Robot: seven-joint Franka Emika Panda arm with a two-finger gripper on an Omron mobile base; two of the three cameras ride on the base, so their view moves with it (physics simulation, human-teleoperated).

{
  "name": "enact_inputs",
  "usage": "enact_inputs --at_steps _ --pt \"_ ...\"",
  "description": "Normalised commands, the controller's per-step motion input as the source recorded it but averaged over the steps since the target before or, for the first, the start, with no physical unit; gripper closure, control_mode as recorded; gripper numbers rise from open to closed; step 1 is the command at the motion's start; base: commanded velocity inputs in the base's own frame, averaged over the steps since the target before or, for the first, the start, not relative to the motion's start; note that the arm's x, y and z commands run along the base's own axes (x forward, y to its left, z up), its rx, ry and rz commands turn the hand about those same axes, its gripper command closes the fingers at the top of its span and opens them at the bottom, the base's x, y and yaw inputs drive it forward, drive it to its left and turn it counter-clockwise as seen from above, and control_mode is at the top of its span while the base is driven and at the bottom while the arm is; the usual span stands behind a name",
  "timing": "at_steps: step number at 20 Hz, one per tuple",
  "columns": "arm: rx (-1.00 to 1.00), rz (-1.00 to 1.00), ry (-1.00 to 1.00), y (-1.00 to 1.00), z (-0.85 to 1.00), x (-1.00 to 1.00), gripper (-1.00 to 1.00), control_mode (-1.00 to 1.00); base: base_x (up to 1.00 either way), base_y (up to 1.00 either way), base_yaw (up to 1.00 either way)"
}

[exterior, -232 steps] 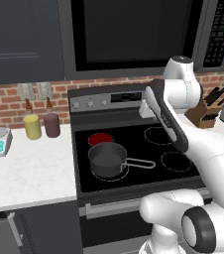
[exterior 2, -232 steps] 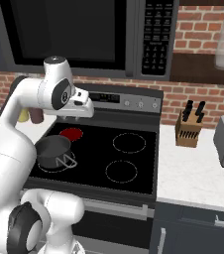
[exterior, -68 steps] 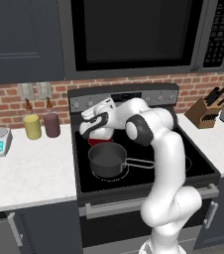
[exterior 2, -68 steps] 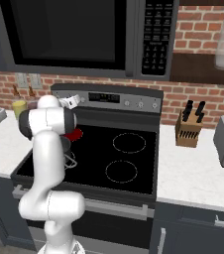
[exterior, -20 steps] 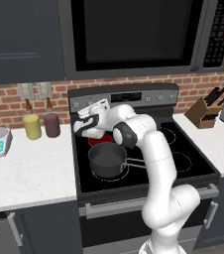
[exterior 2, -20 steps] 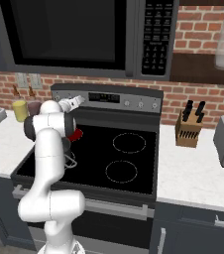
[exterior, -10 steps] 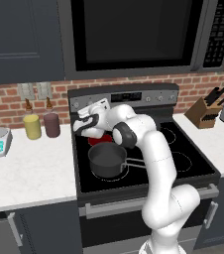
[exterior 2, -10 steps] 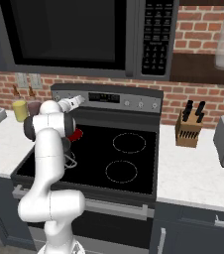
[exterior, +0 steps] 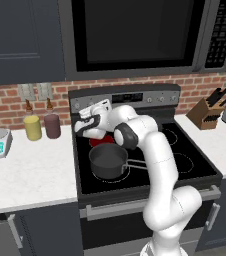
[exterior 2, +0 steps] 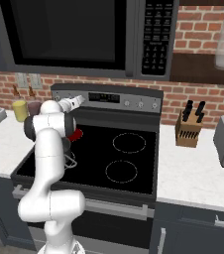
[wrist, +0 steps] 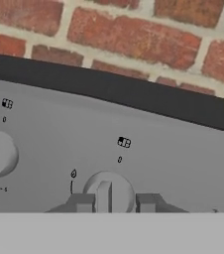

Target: Turn off the rear left burner of the stove.

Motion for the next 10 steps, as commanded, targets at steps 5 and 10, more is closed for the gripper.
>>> enact_inputs --at_steps 5,10 --pt "0.14 0.00 0.05 -0.02 0.28 0.17 1.00 -1.00 0.00 0.00 0.00" --pt "0.27 -0.02 0.08 -0.08 0.37 0.22 1.00 -1.00 0.00 0.00 0.00"
